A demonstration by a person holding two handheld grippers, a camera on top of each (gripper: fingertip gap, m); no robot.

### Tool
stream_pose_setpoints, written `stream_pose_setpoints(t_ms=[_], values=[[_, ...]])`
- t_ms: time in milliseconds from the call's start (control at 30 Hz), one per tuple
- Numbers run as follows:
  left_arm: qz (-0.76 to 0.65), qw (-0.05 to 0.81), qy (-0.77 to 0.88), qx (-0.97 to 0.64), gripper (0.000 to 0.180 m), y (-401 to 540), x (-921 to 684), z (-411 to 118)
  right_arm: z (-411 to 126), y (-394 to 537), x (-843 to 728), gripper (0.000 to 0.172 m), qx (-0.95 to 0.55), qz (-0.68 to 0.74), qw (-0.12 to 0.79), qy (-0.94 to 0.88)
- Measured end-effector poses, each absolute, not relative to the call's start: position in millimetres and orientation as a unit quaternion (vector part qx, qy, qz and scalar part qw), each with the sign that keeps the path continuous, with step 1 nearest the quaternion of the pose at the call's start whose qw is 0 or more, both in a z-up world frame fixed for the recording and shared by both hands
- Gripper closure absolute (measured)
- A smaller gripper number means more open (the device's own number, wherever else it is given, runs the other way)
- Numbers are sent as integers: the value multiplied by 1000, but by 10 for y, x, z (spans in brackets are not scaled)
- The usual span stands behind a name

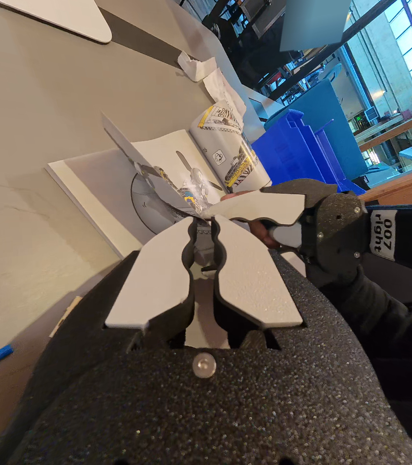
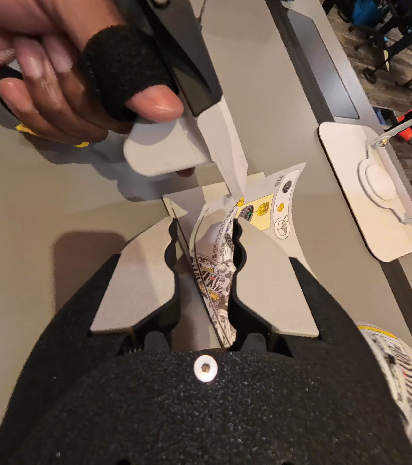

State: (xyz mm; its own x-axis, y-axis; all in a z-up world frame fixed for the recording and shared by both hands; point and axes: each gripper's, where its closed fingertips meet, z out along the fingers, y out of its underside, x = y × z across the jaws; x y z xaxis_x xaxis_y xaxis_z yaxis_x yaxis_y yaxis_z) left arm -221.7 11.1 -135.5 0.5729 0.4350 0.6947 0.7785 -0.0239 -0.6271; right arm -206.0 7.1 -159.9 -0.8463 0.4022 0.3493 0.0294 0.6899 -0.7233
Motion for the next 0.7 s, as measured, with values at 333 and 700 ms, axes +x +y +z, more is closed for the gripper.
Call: stream_pose_setpoints(t_ms=[333, 700], values=[[-152, 540, -441, -700, 169, 113, -2280, -1387, -1643, 232, -2139, 153, -195, 402, 207, -871], [-144, 549, -449, -690, 166, 89, -2319, -1352, -1599, 231, -2144, 169, -270, 457, 135, -837]])
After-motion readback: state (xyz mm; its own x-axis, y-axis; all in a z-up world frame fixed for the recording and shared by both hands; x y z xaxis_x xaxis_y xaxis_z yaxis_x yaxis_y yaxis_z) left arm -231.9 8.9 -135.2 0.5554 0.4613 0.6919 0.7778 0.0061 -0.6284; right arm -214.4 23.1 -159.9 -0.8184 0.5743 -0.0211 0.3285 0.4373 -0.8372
